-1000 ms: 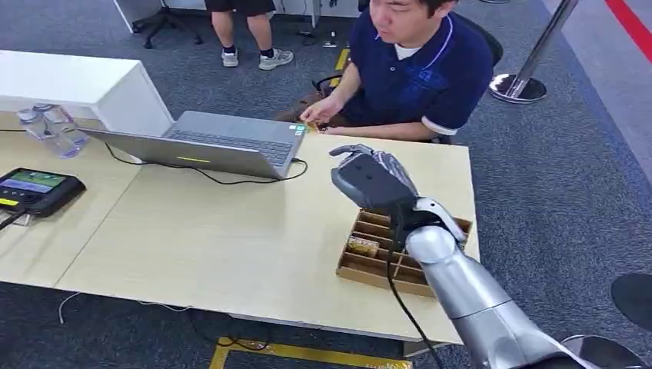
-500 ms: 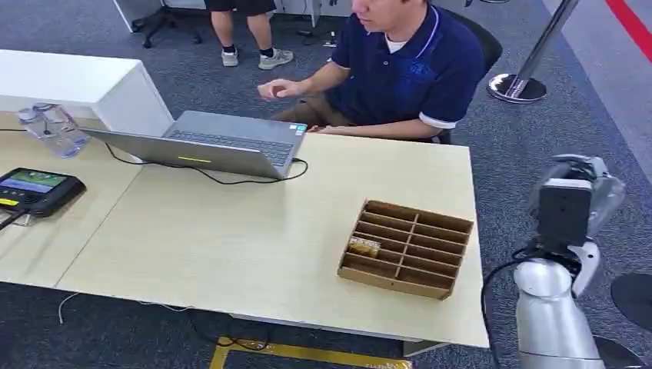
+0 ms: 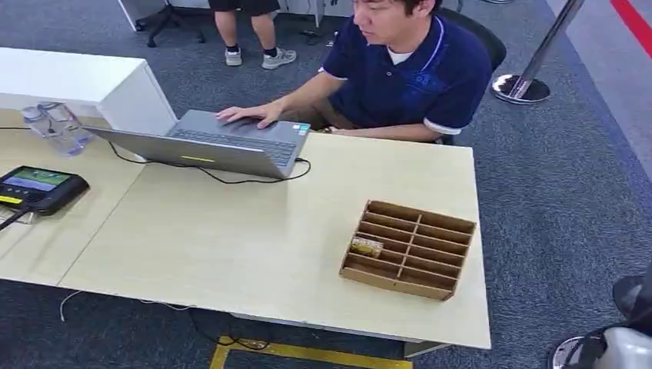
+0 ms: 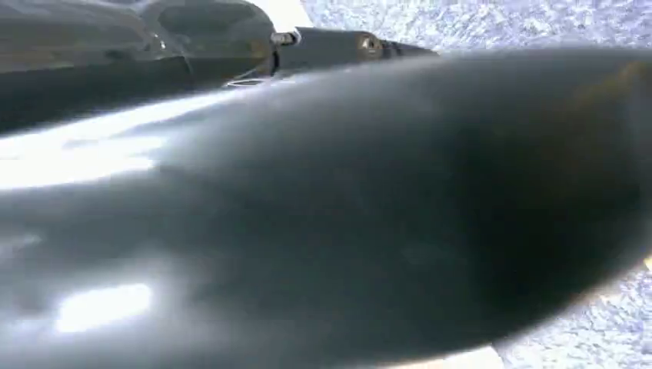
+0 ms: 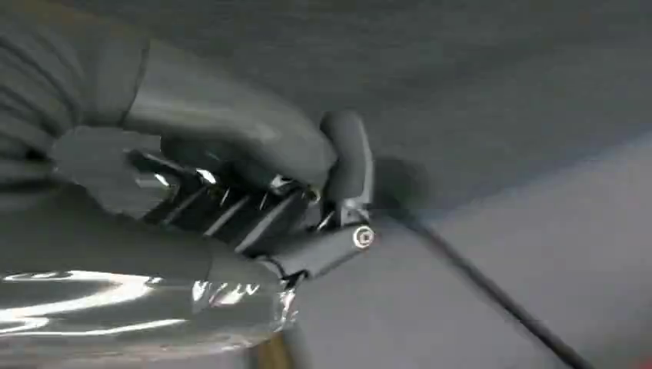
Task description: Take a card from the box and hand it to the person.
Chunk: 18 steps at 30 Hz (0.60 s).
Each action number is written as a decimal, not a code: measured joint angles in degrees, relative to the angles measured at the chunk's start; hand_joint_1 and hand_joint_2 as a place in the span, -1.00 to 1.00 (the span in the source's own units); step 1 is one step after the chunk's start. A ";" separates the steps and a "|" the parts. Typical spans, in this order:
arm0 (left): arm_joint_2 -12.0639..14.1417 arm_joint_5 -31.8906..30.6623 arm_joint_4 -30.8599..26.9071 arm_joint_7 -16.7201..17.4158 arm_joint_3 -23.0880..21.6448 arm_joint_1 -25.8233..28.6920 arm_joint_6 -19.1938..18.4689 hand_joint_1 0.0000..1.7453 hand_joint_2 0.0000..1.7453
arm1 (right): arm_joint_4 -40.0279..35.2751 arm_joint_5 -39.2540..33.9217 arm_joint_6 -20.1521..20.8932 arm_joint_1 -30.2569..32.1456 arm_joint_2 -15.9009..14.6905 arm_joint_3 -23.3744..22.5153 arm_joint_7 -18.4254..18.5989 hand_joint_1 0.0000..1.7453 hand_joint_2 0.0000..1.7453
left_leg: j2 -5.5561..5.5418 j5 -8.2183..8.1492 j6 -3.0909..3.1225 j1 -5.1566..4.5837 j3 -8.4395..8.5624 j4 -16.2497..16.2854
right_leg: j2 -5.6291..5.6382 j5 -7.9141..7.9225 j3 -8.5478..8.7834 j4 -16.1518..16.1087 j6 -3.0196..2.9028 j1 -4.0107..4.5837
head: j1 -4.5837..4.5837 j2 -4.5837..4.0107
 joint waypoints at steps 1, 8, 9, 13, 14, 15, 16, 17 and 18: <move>0.00 -0.29 0.00 -0.15 0.00 -0.06 0.00 -1.00 -1.00 | 4.02 0.31 2.10 0.82 -0.07 -0.85 3.26 1.00 1.00 | 0.00 -0.04 0.03 0.00 0.03 0.00 | 0.02 -0.01 -0.02 0.00 0.00 0.00 | 0.02 0.00; 0.04 -1.80 0.00 -0.92 -0.15 -0.11 -0.52 -1.00 -1.00 | 21.52 -4.66 15.13 8.68 3.32 -6.03 17.18 -1.00 1.00 | -0.01 -0.13 -0.01 0.06 -0.01 -0.08 | 0.00 -0.19 -0.05 0.01 -0.03 0.06 | -0.02 0.00; 0.04 -1.84 0.00 -1.01 -0.17 -0.16 -0.70 -1.00 -1.00 | 22.90 -6.22 16.97 9.54 4.13 -7.22 18.56 -1.00 1.00 | 0.02 -0.13 0.00 0.06 -0.01 -0.08 | 0.04 -0.19 -0.05 0.01 -0.03 0.06 | 0.00 0.00; 0.09 -1.97 0.00 -0.96 -0.22 -0.20 -0.76 -1.00 -1.00 | 26.21 -4.03 20.06 11.54 6.66 -9.13 22.97 -1.00 1.00 | 0.10 -0.13 0.01 0.04 -0.08 -0.09 | 0.11 -0.19 -0.06 0.01 -0.02 0.03 | 0.00 0.00; 0.09 -1.97 0.00 -0.92 -0.24 -0.21 -0.74 -1.00 -1.00 | 26.76 -1.61 20.13 11.68 7.17 -8.95 23.46 -1.00 1.00 | 0.11 -0.14 0.01 0.03 -0.08 -0.08 | 0.19 -0.18 -0.05 0.01 -0.01 0.02 | 0.00 0.00; 0.09 -1.97 0.00 -0.90 -0.24 -0.24 -0.74 -1.00 -1.00 | 27.15 0.32 20.13 11.80 7.54 -8.60 23.56 -1.00 1.00 | 0.12 -0.13 0.02 0.03 -0.08 -0.07 | 0.21 -0.15 -0.05 0.01 0.03 0.01 | 0.00 0.00; 0.11 -1.99 0.00 -0.90 -0.24 -0.24 -0.74 -1.00 -1.00 | 27.56 2.05 20.19 11.91 8.08 -7.99 23.49 -1.00 1.00 | 0.13 -0.13 0.02 0.02 -0.08 -0.06 | 0.22 -0.15 -0.05 0.01 0.04 0.01 | 0.02 0.00; 0.11 -2.08 0.00 -0.90 -0.24 -0.24 -0.72 -1.00 -1.00 | 27.82 2.89 20.15 11.99 8.50 -7.40 23.12 -1.00 1.00 | 0.13 -0.13 0.02 0.00 -0.08 -0.05 | 0.23 -0.14 -0.05 0.01 0.05 -0.01 | 0.00 0.00; 0.11 -2.17 0.00 -0.90 -0.26 -0.25 -0.68 -1.00 -1.00 | 28.04 3.26 19.91 12.00 9.00 -7.18 22.75 -1.00 1.00 | 0.13 -0.12 0.03 -0.01 -0.07 -0.05 | 0.24 -0.11 -0.05 0.01 0.08 -0.02 | 0.02 0.00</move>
